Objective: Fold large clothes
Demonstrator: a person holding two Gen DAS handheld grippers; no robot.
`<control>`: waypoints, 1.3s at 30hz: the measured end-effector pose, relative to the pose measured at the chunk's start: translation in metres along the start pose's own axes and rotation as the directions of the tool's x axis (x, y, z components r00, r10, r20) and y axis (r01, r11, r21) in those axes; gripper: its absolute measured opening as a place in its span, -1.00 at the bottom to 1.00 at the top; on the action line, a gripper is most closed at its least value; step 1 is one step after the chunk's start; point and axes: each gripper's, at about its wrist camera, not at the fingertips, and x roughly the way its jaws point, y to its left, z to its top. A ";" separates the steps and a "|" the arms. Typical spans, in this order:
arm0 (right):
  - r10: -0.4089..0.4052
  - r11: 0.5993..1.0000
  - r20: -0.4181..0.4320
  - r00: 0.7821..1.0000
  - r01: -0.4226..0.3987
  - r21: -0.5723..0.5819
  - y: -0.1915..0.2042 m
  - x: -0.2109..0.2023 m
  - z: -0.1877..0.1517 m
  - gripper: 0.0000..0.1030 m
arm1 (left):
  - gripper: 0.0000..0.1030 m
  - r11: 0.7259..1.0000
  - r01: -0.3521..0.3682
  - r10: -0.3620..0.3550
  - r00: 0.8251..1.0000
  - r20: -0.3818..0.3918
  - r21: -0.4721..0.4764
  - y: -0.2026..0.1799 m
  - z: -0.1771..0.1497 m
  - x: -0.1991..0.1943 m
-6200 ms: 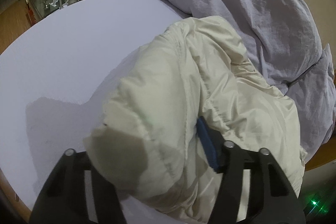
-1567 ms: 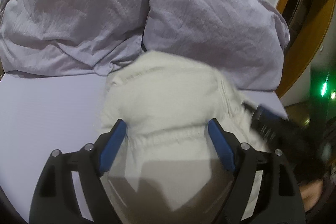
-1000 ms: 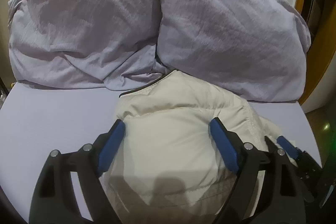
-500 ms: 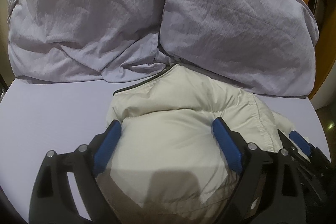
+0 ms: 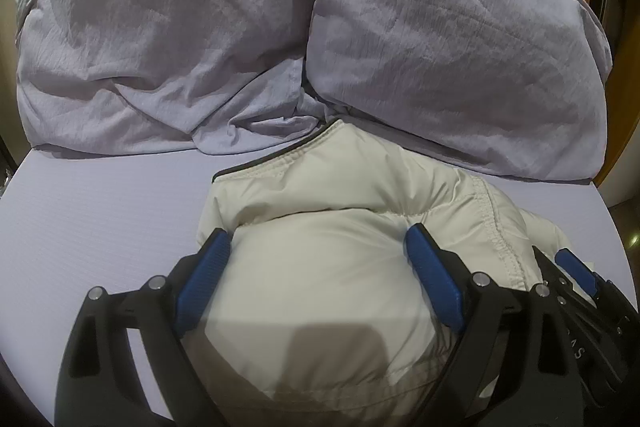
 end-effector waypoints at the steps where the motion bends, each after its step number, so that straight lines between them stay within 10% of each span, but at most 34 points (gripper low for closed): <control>1: 0.000 1.000 0.001 1.000 0.000 0.001 0.000 -0.001 0.000 0.16 | 0.74 1.000 0.000 0.000 1.000 0.000 0.000 0.000 0.000 0.000; 39: 0.007 1.000 -0.007 1.000 -0.007 -0.005 -0.002 0.004 0.002 0.17 | 0.74 1.000 -0.002 0.002 1.000 0.000 0.000 -0.001 -0.002 0.002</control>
